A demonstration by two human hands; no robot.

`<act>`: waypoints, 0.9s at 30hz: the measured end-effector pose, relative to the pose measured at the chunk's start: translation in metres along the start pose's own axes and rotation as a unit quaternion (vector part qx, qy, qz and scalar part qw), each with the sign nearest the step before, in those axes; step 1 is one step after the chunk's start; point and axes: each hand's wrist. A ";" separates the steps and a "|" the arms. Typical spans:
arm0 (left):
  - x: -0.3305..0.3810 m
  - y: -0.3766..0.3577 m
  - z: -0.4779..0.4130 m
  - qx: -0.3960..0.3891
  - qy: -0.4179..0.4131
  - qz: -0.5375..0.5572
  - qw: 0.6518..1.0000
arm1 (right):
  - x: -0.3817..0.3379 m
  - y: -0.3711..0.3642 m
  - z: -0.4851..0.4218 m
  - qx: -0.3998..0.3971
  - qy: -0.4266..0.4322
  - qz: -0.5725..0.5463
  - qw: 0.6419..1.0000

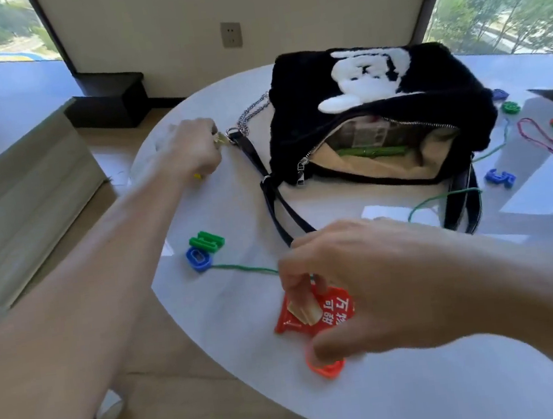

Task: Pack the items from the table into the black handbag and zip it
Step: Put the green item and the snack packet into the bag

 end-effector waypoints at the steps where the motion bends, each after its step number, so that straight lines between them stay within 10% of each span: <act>1: -0.001 -0.002 0.000 0.007 0.001 0.008 1.000 | -0.003 -0.007 -0.001 -0.009 0.003 0.021 1.000; 13: 0.001 0.020 -0.003 0.087 0.047 0.049 0.994 | 0.001 -0.021 -0.015 0.045 -0.065 0.110 0.991; 20: 0.027 0.058 0.019 0.005 -0.004 0.326 0.945 | 0.019 0.004 -0.002 0.189 -0.085 0.002 0.978; 27: 0.081 0.085 0.076 -0.272 -0.159 0.538 0.782 | 0.071 0.039 0.019 0.590 -0.090 -0.172 0.784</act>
Point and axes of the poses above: each hand's wrist, its own z-axis away from the middle knuckle, its own y-axis out of the back of the hand, x = y × z, and after that the axes turned 13 degrees about y, right-handed
